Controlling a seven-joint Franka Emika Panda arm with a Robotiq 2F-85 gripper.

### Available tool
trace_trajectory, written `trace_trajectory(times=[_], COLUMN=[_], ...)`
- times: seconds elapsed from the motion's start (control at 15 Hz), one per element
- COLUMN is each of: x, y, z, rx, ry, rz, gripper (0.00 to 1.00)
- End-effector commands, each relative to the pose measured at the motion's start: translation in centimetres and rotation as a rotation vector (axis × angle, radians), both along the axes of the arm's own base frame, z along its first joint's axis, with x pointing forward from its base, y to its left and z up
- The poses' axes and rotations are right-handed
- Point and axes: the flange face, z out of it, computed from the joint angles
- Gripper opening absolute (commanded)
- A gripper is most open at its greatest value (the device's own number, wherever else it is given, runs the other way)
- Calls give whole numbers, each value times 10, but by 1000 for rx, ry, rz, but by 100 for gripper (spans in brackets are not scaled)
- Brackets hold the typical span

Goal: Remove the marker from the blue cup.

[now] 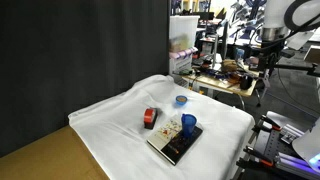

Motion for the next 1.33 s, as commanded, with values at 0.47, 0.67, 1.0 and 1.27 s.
trace_trajectory(times=[0.47, 0.67, 1.0, 1.27], x=[3, 8, -29, -35], y=[0, -1, -38, -33], z=[3, 9, 69, 64], rx=[-7, 9, 24, 25], ry=[-20, -63, -115, -113], rz=[20, 30, 22, 38], gripper=[100, 100, 100, 100])
